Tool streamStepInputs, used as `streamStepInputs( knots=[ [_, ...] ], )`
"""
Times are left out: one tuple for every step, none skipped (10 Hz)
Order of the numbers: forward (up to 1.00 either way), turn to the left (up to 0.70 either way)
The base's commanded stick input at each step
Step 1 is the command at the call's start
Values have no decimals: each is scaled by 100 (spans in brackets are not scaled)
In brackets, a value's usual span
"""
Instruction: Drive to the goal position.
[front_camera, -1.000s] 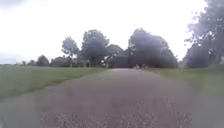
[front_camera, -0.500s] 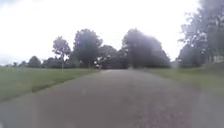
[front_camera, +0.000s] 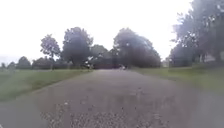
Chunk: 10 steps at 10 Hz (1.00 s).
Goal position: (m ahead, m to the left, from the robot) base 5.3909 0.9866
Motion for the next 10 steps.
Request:
streamStepInputs(
  knots=[
    [100,0],
    [100,0],
    [100,0],
    [100,0],
    [100,0],
    [100,0],
    [100,0],
    [100,0],
    [100,0],
    [100,0]
  ],
)
